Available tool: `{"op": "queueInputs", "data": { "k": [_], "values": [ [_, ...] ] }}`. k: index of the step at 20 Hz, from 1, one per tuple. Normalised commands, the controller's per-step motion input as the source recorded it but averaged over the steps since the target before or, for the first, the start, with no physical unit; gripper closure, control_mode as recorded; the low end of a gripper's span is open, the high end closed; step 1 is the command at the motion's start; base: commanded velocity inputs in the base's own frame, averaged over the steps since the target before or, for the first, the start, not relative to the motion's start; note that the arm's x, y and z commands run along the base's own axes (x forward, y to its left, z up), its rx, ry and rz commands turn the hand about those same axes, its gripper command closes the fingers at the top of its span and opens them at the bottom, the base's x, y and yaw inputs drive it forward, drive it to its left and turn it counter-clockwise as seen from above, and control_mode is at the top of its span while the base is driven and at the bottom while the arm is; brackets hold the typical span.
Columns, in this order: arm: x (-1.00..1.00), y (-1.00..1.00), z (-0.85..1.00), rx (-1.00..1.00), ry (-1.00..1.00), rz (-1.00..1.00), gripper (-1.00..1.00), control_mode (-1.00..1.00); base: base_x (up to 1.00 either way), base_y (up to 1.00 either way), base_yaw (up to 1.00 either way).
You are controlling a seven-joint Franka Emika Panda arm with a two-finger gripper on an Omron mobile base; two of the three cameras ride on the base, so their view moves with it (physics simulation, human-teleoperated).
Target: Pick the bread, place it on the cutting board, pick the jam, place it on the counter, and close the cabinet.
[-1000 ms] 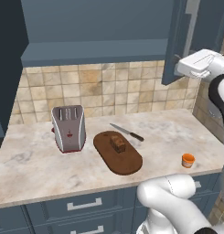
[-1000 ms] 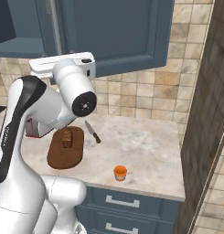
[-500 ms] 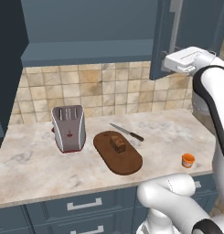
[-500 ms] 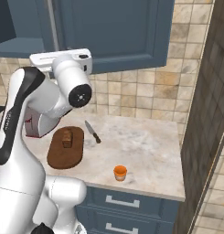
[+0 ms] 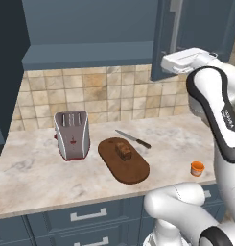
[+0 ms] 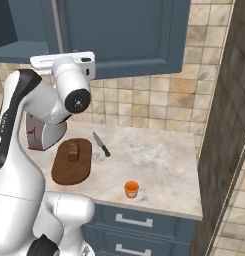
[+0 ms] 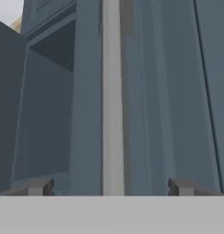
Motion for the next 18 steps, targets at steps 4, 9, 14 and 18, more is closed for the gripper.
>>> {"op": "queueInputs", "data": {
  "k": [4,9,14,18],
  "values": [
    [0.41,0.09,0.00,0.00,0.00,-0.04,-1.00,-1.00,0.00,0.00,0.00],
    [0.51,0.04,0.00,0.00,0.00,-0.02,-1.00,-1.00,0.00,0.00,0.00],
    [0.46,0.08,0.00,0.00,0.00,-0.02,-1.00,-1.00,0.00,0.00,0.00],
    [0.39,0.12,0.00,0.00,0.00,-0.02,-1.00,-1.00,0.00,0.00,0.00]
  ]
}}
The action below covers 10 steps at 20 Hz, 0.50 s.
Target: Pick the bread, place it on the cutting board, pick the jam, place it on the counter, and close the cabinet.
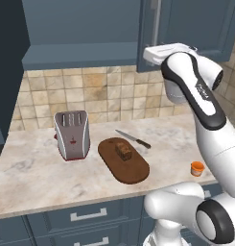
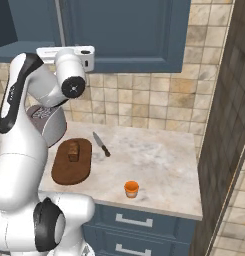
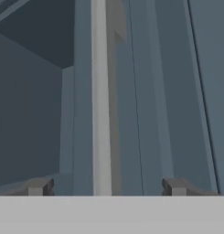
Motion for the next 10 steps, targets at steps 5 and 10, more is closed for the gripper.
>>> {"op": "queueInputs", "data": {
  "k": [5,10],
  "values": [
    [0.33,0.12,0.00,0.00,0.00,-0.03,-1.00,-1.00,0.00,0.00,0.00],
    [0.27,0.12,0.00,0.00,0.00,-0.02,-1.00,-1.00,0.00,0.00,0.00]
  ]
}}
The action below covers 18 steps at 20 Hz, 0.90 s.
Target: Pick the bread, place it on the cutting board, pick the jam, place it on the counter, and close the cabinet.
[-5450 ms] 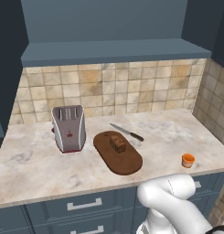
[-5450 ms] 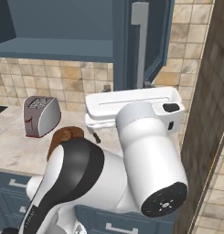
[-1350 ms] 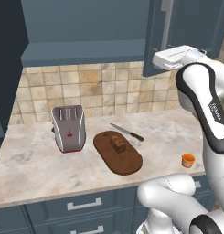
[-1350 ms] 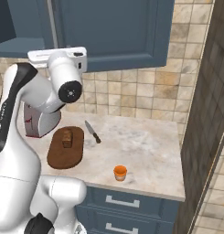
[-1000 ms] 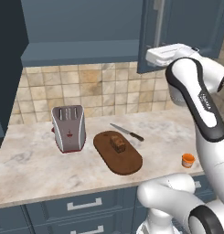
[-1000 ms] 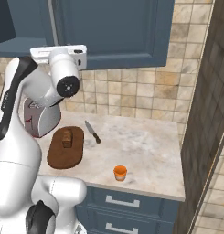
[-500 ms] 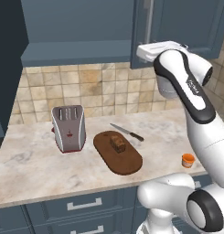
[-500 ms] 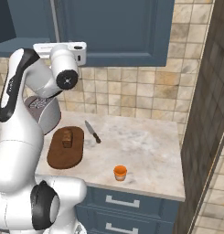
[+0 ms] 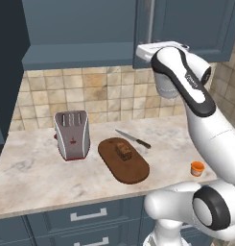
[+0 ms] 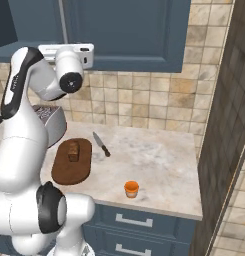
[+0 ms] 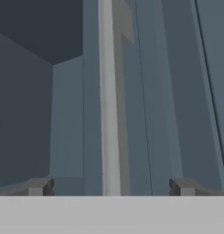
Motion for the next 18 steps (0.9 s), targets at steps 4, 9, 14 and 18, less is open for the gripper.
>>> {"op": "queueInputs", "data": {
  "k": [4,9,14,18],
  "values": [
    [0.23,0.09,0.00,0.00,0.00,-0.02,-1.00,-1.00,0.00,0.00,0.00],
    [0.24,0.02,0.00,0.00,0.00,-0.02,-1.00,-1.00,0.00,0.00,0.00],
    [0.25,0.00,0.00,0.00,0.00,-0.02,-1.00,-1.00,0.00,0.00,0.00],
    [0.24,0.00,0.00,0.00,0.00,-0.02,-1.00,-1.00,0.00,0.00,0.00]
  ]
}}
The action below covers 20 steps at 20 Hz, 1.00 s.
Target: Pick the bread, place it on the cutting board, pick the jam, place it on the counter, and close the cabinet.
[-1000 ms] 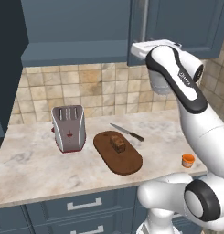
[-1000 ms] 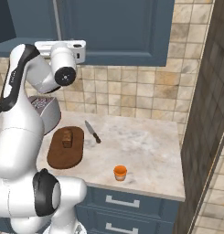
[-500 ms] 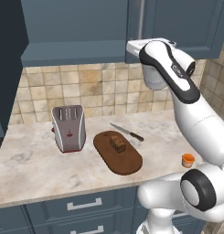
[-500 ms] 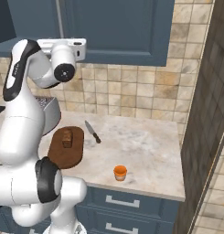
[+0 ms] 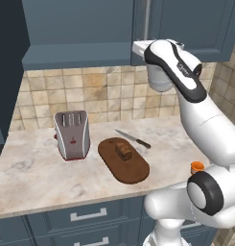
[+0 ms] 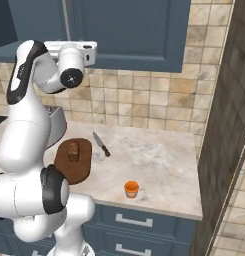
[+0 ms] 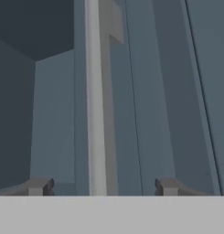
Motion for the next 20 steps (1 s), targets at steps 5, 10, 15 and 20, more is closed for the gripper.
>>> {"op": "queueInputs", "data": {
  "k": [5,10,15,20],
  "values": [
    [0.10,0.02,0.00,0.00,0.00,-0.01,-1.00,-1.00,0.00,0.00,0.00],
    [-0.11,0.03,0.02,0.00,0.00,0.00,-1.00,-1.00,0.00,0.00,0.00],
    [-0.28,0.00,0.05,0.00,0.00,0.00,-1.00,-1.00,0.00,0.00,0.00],
    [-0.36,0.00,0.07,0.00,-0.01,0.00,-1.00,-1.00,0.00,0.00,0.00]
  ]
}}
